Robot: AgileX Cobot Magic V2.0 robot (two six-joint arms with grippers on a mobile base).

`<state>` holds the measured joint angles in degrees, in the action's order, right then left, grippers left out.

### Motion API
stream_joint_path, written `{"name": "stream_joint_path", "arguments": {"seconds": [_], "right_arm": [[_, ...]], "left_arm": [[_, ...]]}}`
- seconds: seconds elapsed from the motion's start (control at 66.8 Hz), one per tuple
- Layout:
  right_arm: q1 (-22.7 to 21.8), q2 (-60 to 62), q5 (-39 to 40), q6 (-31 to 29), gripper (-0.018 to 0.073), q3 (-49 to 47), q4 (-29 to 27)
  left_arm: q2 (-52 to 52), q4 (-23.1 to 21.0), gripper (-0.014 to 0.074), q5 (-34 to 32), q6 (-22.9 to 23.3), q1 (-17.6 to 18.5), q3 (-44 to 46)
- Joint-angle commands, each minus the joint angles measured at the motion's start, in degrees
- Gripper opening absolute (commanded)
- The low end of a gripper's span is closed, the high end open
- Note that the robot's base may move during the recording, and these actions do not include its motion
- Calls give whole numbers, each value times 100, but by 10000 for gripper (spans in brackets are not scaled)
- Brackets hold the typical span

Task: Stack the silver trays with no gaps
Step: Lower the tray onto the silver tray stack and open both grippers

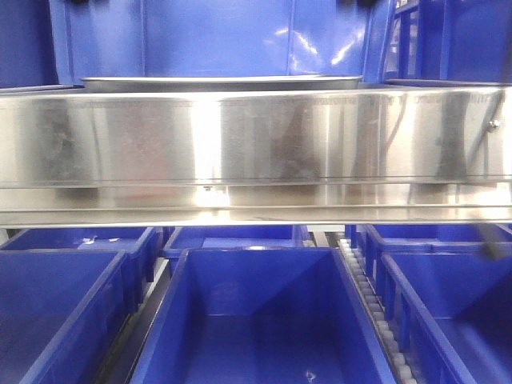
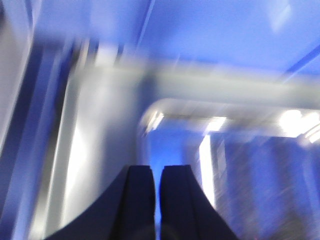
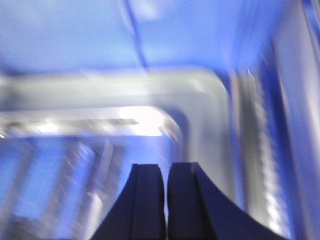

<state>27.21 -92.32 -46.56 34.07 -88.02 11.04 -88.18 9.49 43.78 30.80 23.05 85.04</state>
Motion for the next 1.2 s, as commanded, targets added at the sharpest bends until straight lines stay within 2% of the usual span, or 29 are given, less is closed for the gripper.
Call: {"name": "stream_joint_path", "arguments": {"seconds": [0.0, 0.12, 0.225, 0.315, 0.404, 0.599, 0.689, 0.809, 1.018, 1.183], "right_arm": [[-14, 125, 383, -72, -6, -64, 60], [-3, 405, 111, -85, -18, -110, -15], [20, 788, 407, -364, -19, -39, -5], [44, 1202, 831, -712, -19, 292, -5], [44, 1667, 1394, -834, -19, 910, -5], [44, 2994, 3595, -834, -19, 3055, 161], [44, 3503, 4435, -834, -19, 3868, 440], [44, 4223, 4742, -834, -19, 4700, 536], [44, 5351, 4656, -834, -19, 5464, 536], [44, 5986, 4338, -834, -15, 5621, 536]], "left_arm": [[57, 20, 34, -312, -176, -5, 54], [186, -283, 32, 214, -188, -5, 180], [587, -252, -2, 7, -217, 107, 109], [1103, 125, -15, -822, -217, 385, -370], [1557, 116, -15, -1687, -217, 594, -1053], [2581, 110, -15, -3927, -217, 966, -3021], [3009, 110, -15, -4444, -217, 995, -3772], [3617, 226, -15, -4498, -217, 995, -4503], [4904, 1076, -15, -4487, -217, 995, -5323], [5773, 1188, -15, -4347, -217, 995, -5611]]}}
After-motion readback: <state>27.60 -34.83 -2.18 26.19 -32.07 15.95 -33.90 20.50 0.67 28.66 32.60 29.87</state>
